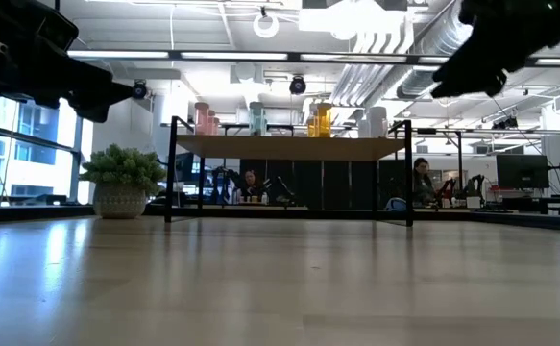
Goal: Pick and place medicine bottles onto shelf by color
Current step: Return to Home Position
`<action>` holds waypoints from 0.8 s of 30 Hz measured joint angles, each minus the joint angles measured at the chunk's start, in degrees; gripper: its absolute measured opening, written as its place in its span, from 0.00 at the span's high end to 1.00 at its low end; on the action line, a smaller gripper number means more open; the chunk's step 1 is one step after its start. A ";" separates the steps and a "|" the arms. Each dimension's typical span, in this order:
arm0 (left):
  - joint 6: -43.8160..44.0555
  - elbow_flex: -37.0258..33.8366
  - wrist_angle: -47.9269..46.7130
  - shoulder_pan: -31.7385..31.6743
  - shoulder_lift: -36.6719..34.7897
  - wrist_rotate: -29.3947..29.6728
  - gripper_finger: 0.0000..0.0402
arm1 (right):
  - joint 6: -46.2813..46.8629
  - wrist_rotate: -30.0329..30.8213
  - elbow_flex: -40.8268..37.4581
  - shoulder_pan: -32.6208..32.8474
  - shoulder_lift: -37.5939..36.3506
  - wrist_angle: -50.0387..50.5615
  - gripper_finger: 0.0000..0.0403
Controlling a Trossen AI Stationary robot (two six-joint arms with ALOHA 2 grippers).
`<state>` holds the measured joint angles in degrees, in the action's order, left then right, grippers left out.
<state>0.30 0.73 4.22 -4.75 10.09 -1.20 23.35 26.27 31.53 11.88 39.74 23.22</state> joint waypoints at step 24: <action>0.02 0.00 -0.10 0.00 0.02 0.15 0.51 | -5.62 -2.45 -28.87 1.00 -29.38 -21.26 0.46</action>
<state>0.31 0.73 4.12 -4.75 10.11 -1.06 17.73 23.83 2.66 12.88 10.36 1.96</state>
